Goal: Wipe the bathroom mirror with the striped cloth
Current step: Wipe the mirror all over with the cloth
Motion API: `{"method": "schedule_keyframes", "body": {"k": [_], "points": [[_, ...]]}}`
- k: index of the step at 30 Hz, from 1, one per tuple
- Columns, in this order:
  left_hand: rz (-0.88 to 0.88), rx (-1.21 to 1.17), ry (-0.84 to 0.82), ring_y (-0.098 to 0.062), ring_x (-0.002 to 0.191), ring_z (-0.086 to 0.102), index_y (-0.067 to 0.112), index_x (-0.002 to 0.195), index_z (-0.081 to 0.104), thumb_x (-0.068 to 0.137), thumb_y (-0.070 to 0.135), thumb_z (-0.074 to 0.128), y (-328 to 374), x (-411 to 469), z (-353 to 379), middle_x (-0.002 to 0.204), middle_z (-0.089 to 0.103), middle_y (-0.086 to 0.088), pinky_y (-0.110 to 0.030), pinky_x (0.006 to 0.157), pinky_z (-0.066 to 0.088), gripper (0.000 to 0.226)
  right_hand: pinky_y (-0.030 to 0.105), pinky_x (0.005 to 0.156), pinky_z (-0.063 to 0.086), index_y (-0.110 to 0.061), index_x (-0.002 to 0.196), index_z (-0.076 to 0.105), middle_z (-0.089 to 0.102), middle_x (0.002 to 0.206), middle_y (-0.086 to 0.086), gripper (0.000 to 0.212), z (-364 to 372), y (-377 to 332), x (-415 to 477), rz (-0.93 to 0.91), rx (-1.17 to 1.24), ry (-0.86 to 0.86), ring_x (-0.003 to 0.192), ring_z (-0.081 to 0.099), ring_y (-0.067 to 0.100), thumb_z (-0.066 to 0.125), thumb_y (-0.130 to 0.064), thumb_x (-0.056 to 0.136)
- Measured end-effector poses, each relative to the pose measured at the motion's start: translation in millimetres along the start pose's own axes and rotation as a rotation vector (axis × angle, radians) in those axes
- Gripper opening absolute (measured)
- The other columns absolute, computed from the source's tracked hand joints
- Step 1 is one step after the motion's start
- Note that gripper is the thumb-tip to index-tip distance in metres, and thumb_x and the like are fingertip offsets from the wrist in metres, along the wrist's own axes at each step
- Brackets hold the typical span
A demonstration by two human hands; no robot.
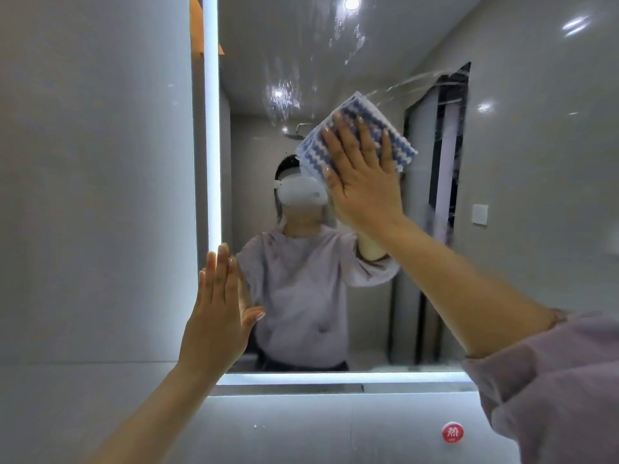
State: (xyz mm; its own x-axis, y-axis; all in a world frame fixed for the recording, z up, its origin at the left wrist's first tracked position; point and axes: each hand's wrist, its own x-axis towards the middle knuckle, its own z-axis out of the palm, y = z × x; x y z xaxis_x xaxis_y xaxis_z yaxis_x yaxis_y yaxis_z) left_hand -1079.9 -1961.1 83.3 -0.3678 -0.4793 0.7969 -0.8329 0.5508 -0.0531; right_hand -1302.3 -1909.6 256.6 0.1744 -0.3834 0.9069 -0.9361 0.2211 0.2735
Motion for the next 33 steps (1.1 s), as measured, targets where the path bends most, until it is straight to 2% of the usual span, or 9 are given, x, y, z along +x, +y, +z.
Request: {"method": "schedule_keyframes", "body": {"k": [2,5,10,14,18,20,25,28,33], "points": [[-0.001,-0.009,0.014,-0.045,0.139,0.020,-0.008,0.141,0.021,0.090,0.061,0.012,0,0,1,0.151,0.018,-0.027,-0.052,0.109,0.032,0.086,0.048,0.119,-0.002,-0.024,0.151,0.006,0.002,0.160,-0.001,0.054,9,-13,-18,-0.068,0.003,-0.001,0.148,0.001,0.024,0.022,-0.040,0.102],[0.004,-0.015,0.023,-0.045,0.138,0.021,-0.009,0.141,0.022,0.090,0.060,0.015,-1,0,2,0.150,0.020,-0.028,-0.051,0.108,0.033,0.086,0.052,0.118,0.004,-0.027,0.152,0.007,0.001,0.159,-0.002,0.054,23,-26,-55,-0.357,-0.080,-0.080,0.147,0.000,0.024,0.020,-0.041,0.101],[0.003,-0.020,0.043,-0.045,0.137,0.024,-0.005,0.143,0.019,0.090,0.060,0.020,-2,1,1,0.150,0.022,-0.027,-0.053,0.106,0.035,0.084,0.047,0.119,0.005,-0.028,0.151,0.013,0.012,0.159,-0.004,0.053,21,-14,-57,-0.690,-0.148,-0.126,0.147,0.005,0.023,0.021,-0.043,0.101],[-0.007,0.006,0.033,-0.044,0.136,0.027,-0.006,0.141,0.025,0.090,0.062,0.016,-1,1,0,0.149,0.026,-0.026,-0.051,0.106,0.036,0.085,0.046,0.119,0.006,-0.029,0.149,0.020,0.019,0.157,-0.004,0.051,5,2,-11,-0.455,-0.108,-0.028,0.146,0.013,0.023,0.022,-0.045,0.100],[-0.010,0.002,0.029,-0.042,0.138,0.025,-0.006,0.141,0.026,0.089,0.061,0.018,-1,-3,-2,0.151,0.023,-0.025,-0.047,0.109,0.034,0.085,0.045,0.118,-0.004,-0.027,0.151,0.011,0.010,0.160,-0.001,0.054,-4,1,22,-0.109,-0.016,0.027,0.148,0.003,0.023,0.026,-0.043,0.101],[0.003,-0.036,0.045,-0.041,0.139,0.024,-0.005,0.142,0.025,0.089,0.061,0.023,-1,-4,-4,0.151,0.023,-0.024,-0.048,0.108,0.035,0.085,0.047,0.119,-0.004,-0.025,0.151,0.007,0.006,0.161,0.001,0.055,-2,-12,19,-0.037,0.000,0.027,0.148,0.001,0.024,0.025,-0.040,0.102],[-0.026,-0.102,0.093,-0.039,0.135,0.036,0.000,0.138,0.039,0.083,0.060,0.041,-2,9,-22,0.149,0.033,-0.020,-0.051,0.102,0.044,0.081,0.050,0.118,-0.001,-0.029,0.151,0.005,0.004,0.160,-0.003,0.053,3,-21,-14,-0.340,-0.098,-0.099,0.147,-0.003,0.023,0.016,-0.042,0.100],[-0.012,-0.017,0.179,-0.036,0.143,0.019,0.003,0.145,0.026,0.084,0.063,0.043,2,38,-39,0.155,0.020,-0.018,-0.050,0.113,0.028,0.088,0.048,0.119,-0.002,-0.031,0.151,0.001,0.000,0.160,-0.004,0.054,0,-11,-14,-0.450,-0.142,-0.154,0.147,-0.006,0.023,0.008,-0.045,0.099],[-0.010,0.029,0.152,-0.027,0.145,-0.012,0.005,0.148,-0.003,0.075,0.075,0.035,9,92,-57,0.157,-0.011,-0.014,-0.035,0.118,-0.006,0.109,0.045,0.119,-0.003,-0.031,0.150,0.007,0.001,0.158,-0.007,0.054,-4,3,5,-0.445,-0.119,-0.101,0.147,-0.004,0.020,0.020,-0.047,0.100]]}}
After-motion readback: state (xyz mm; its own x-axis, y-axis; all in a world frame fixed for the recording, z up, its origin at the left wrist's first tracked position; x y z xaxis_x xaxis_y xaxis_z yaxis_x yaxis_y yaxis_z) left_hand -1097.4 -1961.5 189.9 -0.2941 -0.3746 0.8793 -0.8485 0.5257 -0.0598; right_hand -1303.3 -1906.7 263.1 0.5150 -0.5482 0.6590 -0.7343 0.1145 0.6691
